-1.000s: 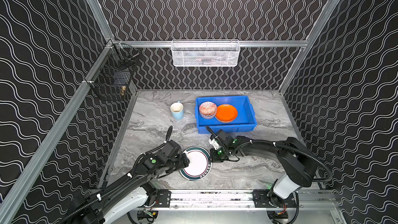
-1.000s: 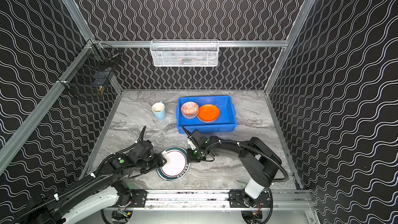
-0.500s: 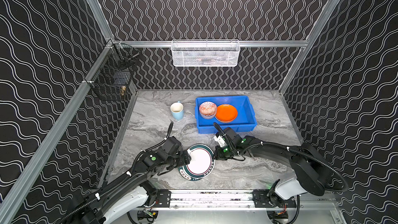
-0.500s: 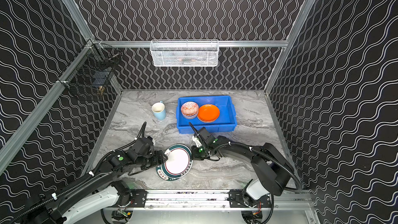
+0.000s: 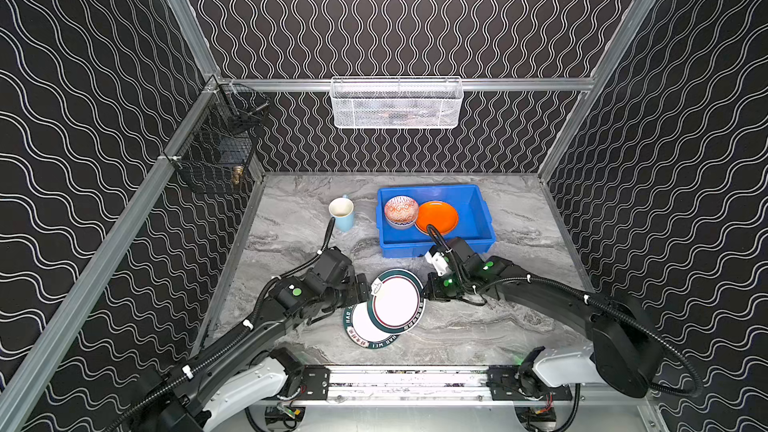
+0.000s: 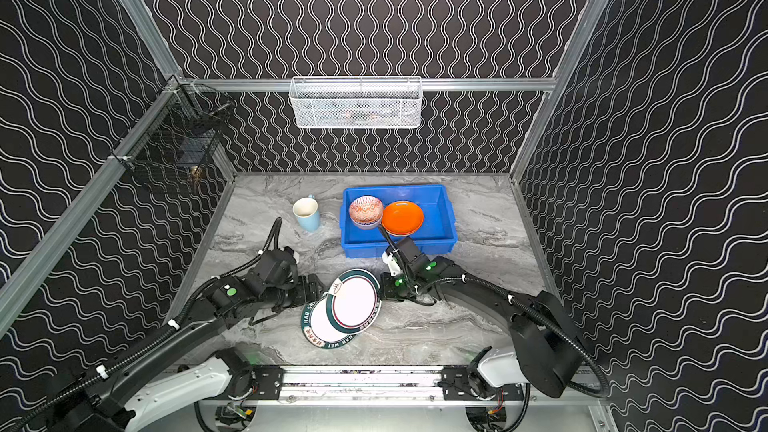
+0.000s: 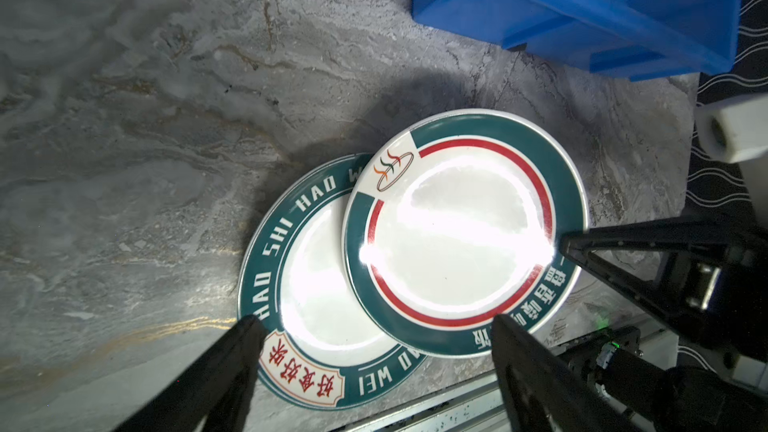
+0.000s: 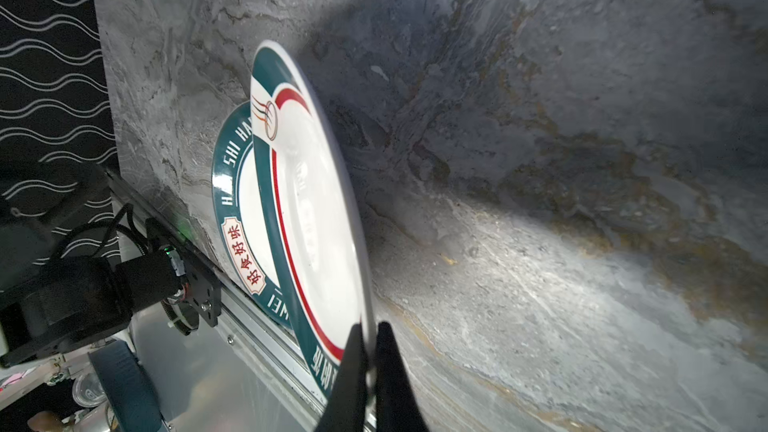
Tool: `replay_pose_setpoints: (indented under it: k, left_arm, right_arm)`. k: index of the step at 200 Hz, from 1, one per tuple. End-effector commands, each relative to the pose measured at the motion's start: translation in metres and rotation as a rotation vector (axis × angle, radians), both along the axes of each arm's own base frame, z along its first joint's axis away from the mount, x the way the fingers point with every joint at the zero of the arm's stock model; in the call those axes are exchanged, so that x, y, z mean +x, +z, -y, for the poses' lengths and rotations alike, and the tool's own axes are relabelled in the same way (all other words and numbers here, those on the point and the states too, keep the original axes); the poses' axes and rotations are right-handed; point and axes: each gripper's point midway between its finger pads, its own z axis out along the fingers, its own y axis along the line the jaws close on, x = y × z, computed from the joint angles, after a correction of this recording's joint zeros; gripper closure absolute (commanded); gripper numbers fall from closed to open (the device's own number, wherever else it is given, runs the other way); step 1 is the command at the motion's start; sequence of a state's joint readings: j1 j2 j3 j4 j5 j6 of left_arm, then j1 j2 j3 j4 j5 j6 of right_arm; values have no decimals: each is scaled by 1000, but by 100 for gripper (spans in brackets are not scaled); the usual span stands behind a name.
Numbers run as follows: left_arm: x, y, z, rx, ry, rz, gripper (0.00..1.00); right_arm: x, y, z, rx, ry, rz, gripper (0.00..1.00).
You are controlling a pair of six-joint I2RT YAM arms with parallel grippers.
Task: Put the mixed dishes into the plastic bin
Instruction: 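Lift the red-ringed plate with the right gripper while the left arm rises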
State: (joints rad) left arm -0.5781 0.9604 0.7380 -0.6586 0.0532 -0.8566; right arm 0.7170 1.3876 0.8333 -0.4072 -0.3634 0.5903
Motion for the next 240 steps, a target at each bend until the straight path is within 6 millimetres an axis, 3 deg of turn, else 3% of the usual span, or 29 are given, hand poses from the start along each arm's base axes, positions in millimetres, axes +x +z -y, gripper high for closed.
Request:
replay_pose_setpoints:
  k: [1, 60, 81, 93, 114, 141, 152, 194, 240]
  left_arm:
    - [5, 3, -3, 27, -16, 15, 11]
    - [13, -2, -4, 25, -23, -3, 10]
    - [18, 4, -7, 29, -20, 9, 10]
    - [21, 7, -11, 42, -5, 13, 2]
    - [28, 14, -19, 85, 26, 33, 1]
    - [37, 31, -22, 107, 33, 79, 1]
    - [42, 37, -21, 115, 25, 95, 1]
    - [63, 57, -11, 127, -8, 132, 1]
    - [90, 74, 10, 107, -56, 172, 1]
  right_arm:
    - [2, 8, -1, 28, 9, 4, 100]
    - [6, 16, 3, 61, -4, 6, 100]
    - [12, 30, 4, 78, -7, 24, 100]
    - [16, 40, 6, 89, -10, 41, 100]
    - [25, 60, 11, 106, -25, 74, 100]
    - [41, 80, 24, 115, -63, 119, 100]
    - [52, 98, 26, 137, -76, 164, 100]
    - [76, 114, 46, 132, -126, 207, 100]
    - [121, 133, 91, 147, -251, 258, 100]
